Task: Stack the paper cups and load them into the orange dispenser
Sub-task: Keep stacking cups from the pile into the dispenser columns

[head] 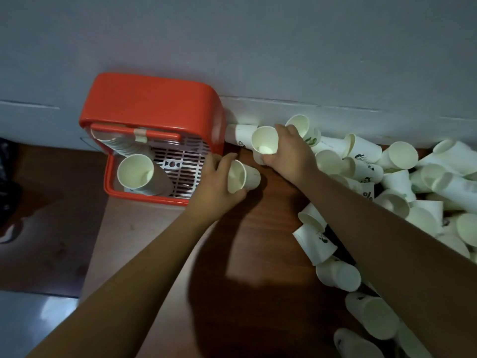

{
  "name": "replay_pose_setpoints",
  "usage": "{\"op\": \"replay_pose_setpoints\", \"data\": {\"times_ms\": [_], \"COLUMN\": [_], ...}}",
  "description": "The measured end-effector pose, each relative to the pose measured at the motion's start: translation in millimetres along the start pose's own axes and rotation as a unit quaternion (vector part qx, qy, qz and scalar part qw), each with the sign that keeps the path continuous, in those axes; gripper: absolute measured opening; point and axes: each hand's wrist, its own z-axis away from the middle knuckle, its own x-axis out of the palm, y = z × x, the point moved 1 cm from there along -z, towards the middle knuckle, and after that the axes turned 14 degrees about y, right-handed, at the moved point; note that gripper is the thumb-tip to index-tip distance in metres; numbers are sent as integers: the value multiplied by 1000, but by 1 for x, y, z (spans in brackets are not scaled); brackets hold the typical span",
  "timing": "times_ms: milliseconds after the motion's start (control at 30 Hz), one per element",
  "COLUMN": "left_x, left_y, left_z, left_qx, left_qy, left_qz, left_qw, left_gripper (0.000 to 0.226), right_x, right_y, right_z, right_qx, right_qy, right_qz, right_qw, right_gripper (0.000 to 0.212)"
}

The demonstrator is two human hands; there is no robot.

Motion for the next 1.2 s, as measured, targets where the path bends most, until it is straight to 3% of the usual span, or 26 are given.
{"op": "replay_pose_setpoints", "data": {"times_ms": [200, 367, 500, 567, 633, 867, 1000, 1200], "left_x": [-76, -152, -203, -216, -219, -196, -174, -163], "left_y": [-5, -14, -46, -64, -76, -95, -107, -120], "left_z": [32, 48, 47, 41, 32, 9, 6, 7], "left_qx": [-11, -47, -87, -100, -95, -51, 22, 1], "left_qy": [6, 101, 182, 202, 183, 60, 5, -31], "left_qz": [114, 151, 118, 100, 96, 2, -52, 48], "left_qw": [993, 982, 972, 969, 974, 997, 998, 998], "left_gripper": [72, 69, 59, 67, 76, 75, 78, 81], "right_x": [-34, -43, -48, -48, -47, -38, -32, -26], "right_y": [-33, -75, -112, -128, -142, -164, -172, -199], "right_z": [45, 76, 86, 88, 91, 105, 113, 102], "right_qx": [72, 89, 86, 85, 85, 92, 83, 111], "right_qy": [34, 27, 19, 21, 21, 33, 59, 73], "right_qz": [-92, -144, -154, -159, -156, -152, -158, -230], "right_qw": [993, 985, 984, 983, 984, 984, 982, 964], "right_gripper": [68, 67, 69, 68, 66, 66, 68, 59]}}
